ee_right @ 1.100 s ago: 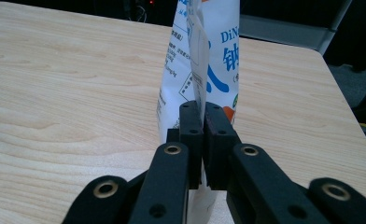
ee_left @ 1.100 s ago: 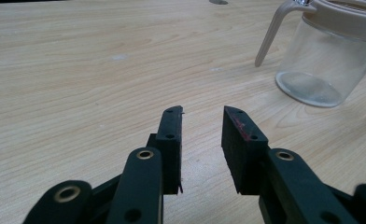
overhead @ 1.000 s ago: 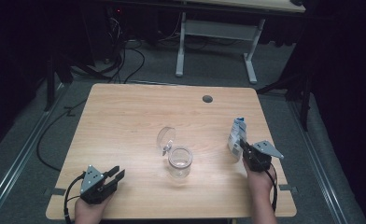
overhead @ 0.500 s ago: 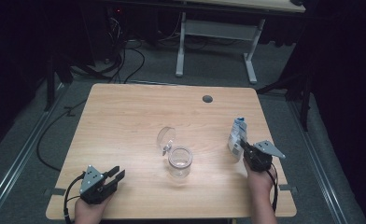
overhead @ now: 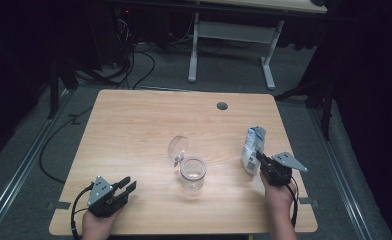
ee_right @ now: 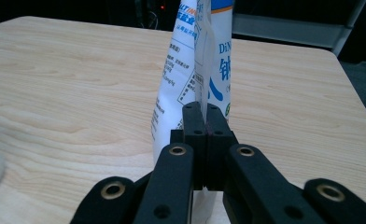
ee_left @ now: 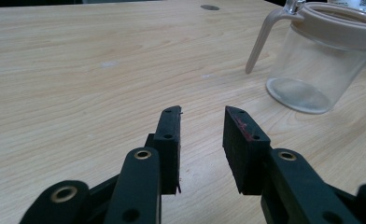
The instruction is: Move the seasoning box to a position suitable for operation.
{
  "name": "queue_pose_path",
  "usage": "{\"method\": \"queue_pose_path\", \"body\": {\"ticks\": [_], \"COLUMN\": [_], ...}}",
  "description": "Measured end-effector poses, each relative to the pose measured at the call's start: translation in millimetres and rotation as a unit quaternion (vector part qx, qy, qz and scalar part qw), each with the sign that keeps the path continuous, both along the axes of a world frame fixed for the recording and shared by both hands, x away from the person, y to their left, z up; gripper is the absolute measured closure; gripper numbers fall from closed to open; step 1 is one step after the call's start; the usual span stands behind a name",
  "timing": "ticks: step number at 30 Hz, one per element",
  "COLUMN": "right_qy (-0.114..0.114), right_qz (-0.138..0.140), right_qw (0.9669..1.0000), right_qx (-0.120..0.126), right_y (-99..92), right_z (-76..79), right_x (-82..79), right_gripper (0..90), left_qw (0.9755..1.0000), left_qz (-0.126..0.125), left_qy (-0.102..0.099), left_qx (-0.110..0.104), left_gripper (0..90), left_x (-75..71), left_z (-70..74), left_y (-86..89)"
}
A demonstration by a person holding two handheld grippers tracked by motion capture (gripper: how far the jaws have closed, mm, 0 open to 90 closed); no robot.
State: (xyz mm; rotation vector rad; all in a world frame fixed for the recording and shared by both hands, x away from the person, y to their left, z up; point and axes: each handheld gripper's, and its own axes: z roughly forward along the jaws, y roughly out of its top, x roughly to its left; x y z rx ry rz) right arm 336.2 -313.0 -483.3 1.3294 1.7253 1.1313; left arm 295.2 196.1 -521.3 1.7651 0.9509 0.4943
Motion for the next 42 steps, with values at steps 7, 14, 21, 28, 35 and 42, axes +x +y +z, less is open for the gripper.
{"method": "queue_pose_path", "body": {"ticks": [7, 14, 21, 28, 35, 42], "right_qy": [-0.005, -0.003, 0.011, 0.039, 0.09, 0.135], "right_qz": [0.018, 0.037, 0.045, 0.046, 0.061, 0.073], "right_qw": [0.9998, 0.9989, 0.9984, 0.9981, 0.994, 0.9876], "right_qx": [0.01, 0.029, 0.034, 0.013, -0.015, -0.033], "right_y": [5.5, 17.4, 40.6, 57.2, 56.4, 51.6], "right_z": [7.3, 12.4, 14.9, 24.5, 35.5, 43.6], "right_x": [-16.3, -36.0, -44.5, -44.7, -44.3, -41.3], "right_gripper": [90.0, 90.0, 90.0, 90.0, 90.0, 90.0], "left_qw": [0.9997, 0.9993, 0.9976, 0.994, 0.9935, 0.9938], "left_qz": [-0.024, -0.034, -0.067, -0.109, -0.114, -0.11], "left_qy": [-0.007, -0.012, -0.008, -0.001, -0.009, -0.009], "left_qx": [-0.005, -0.007, -0.012, -0.01, -0.007, -0.016], "left_gripper": [66.8, 68.6, 68.8, 65.0, 63.3, 63.6], "left_x": [6.4, 23.2, 44.2, 34.6, 27.3, 28.2], "left_z": [2.5, 10.9, 19.4, 4.2, 2.7, 1.6], "left_y": [-15.1, -45.8, -71.3, -73.9, -68.2, -65.1]}}
